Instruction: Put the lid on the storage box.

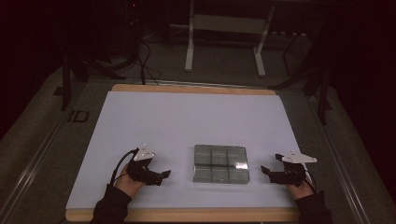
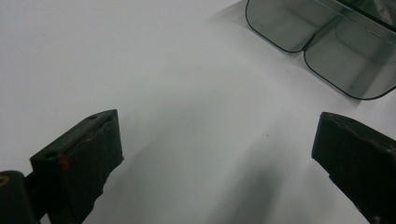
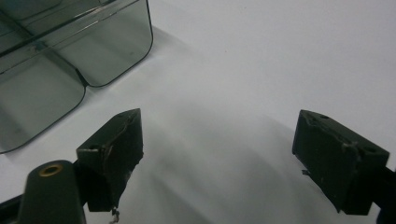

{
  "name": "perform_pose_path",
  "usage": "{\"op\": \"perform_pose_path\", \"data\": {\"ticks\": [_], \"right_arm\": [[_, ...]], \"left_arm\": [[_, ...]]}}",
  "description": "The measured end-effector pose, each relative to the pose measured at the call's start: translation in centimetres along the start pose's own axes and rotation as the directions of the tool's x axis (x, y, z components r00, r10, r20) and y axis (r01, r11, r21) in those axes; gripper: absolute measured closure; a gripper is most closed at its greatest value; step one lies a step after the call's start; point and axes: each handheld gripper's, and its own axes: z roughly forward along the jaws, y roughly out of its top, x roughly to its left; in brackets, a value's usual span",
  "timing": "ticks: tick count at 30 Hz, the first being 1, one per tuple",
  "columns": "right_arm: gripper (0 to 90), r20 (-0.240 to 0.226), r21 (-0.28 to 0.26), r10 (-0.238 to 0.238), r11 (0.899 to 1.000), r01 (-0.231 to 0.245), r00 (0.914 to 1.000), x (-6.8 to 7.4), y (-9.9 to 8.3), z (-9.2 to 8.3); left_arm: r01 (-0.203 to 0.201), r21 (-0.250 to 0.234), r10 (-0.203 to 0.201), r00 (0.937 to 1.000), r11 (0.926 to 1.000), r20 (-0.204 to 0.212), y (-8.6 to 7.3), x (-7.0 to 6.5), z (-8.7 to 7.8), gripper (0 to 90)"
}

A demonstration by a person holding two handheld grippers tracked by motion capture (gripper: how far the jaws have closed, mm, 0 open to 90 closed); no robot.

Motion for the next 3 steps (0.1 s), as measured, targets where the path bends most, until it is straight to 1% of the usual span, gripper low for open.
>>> {"op": "perform_pose_path", "data": {"ticks": [3], "right_arm": [[16.1, 0.002, 0.005, -0.005, 1.0, 0.005, 1.0, 0.05, 0.01, 0.07]], "left_arm": [[0.001, -0.003, -0.001, 1.0, 1.0, 0.003, 0.01, 0.02, -0.05, 2.4]]}}
